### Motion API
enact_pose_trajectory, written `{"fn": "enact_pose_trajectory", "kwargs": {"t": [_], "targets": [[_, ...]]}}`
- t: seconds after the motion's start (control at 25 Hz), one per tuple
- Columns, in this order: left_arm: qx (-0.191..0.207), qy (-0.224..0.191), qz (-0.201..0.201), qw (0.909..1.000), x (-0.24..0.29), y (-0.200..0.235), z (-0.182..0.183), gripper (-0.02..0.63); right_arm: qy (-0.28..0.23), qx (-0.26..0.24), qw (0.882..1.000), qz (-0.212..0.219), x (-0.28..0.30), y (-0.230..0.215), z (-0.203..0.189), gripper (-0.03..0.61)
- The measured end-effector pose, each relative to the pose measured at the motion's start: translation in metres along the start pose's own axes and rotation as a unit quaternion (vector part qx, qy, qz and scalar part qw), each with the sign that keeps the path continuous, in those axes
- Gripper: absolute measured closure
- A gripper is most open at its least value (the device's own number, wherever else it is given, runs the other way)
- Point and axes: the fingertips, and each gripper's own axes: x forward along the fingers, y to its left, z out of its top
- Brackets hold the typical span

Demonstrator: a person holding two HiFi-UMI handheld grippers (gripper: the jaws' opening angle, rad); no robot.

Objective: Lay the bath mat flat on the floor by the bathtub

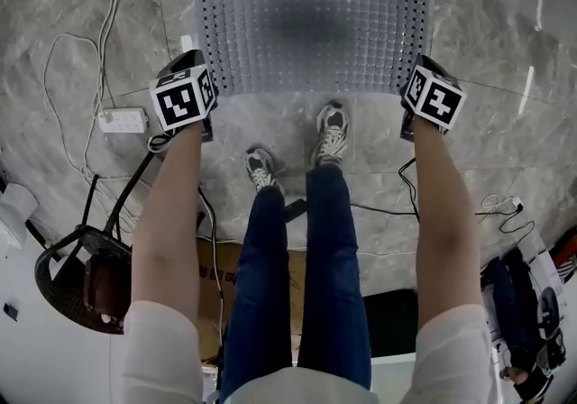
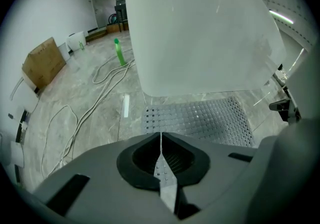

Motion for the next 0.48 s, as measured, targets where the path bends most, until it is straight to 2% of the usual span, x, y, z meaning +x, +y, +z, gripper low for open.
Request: {"fn": "enact_pose_trajectory", "kwargs": {"t": [0.48], "targets": [[-0.019,-0.019,-0.036,0.9990,-0.092,-0.037,0.028,0.575,-0.018,0.001,1.000,0.020,-0.089,0.019,0.035,0.548]]}}
